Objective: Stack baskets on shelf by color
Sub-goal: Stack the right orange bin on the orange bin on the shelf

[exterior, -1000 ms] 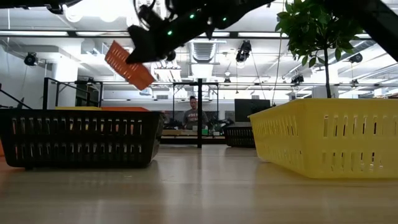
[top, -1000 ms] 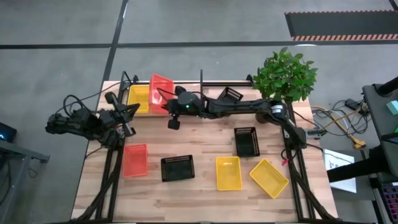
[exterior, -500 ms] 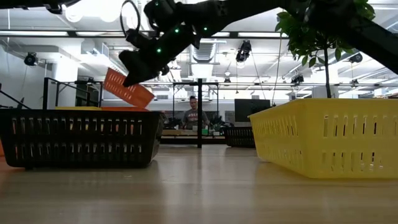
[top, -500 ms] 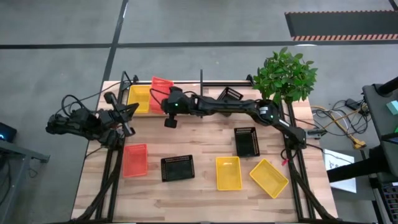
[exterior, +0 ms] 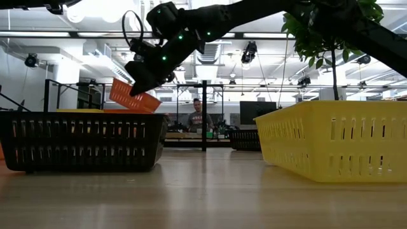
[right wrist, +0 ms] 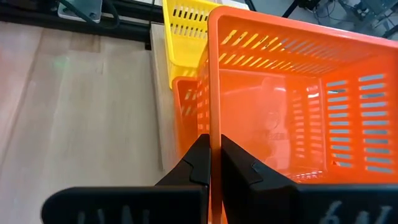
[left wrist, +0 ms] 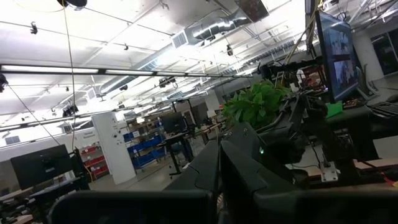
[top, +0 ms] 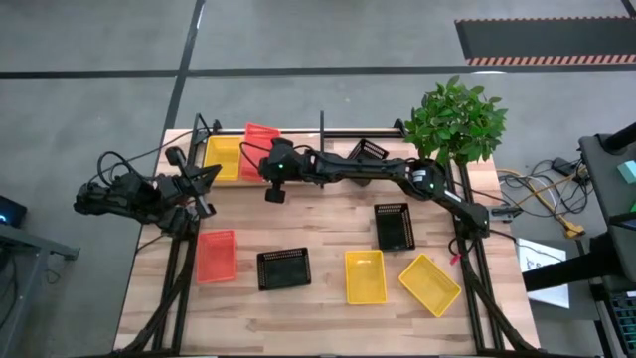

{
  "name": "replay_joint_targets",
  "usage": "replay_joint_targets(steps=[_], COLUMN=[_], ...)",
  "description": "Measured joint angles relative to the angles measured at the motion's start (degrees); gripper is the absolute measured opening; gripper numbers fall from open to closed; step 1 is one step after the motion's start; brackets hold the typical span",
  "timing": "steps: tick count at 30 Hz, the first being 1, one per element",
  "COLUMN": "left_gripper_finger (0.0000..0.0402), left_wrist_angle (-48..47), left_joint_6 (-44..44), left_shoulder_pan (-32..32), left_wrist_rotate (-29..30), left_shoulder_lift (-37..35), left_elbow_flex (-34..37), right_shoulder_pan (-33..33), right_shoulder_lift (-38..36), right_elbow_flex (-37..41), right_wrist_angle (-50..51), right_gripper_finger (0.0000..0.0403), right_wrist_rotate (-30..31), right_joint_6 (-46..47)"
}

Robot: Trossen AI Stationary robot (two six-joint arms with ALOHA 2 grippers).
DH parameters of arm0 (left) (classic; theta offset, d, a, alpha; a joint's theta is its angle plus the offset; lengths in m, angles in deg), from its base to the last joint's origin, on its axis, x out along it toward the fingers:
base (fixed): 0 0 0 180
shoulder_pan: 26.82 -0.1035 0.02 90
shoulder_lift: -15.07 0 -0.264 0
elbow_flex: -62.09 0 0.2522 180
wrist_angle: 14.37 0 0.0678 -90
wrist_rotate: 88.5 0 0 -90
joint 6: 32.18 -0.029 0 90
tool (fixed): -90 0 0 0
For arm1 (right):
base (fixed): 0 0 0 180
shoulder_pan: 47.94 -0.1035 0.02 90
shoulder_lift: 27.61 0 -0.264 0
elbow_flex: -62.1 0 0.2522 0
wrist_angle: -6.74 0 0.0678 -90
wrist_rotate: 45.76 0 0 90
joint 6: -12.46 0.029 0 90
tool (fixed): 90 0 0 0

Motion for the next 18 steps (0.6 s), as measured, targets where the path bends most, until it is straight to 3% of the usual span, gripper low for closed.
replay_joint_targets(steps=[7,18], left_gripper_finger=[0.0,0.0], left_wrist_angle=[0.0,0.0], left_joint_6=[0.0,0.0], left_shoulder_pan=[0.0,0.0], left_wrist_rotate=[0.0,0.0], left_shoulder_lift=[0.0,0.0], left_elbow_flex=[0.0,0.0], right_shoulder_pan=[0.0,0.0], right_shoulder_lift=[0.0,0.0], right_elbow_flex=[0.0,0.0], right_wrist_angle=[0.0,0.0], right_gripper_finger=[0.0018,0.0093], right_wrist_rotate=[0.0,0.1], right_joint_6=[-0.6,0.8])
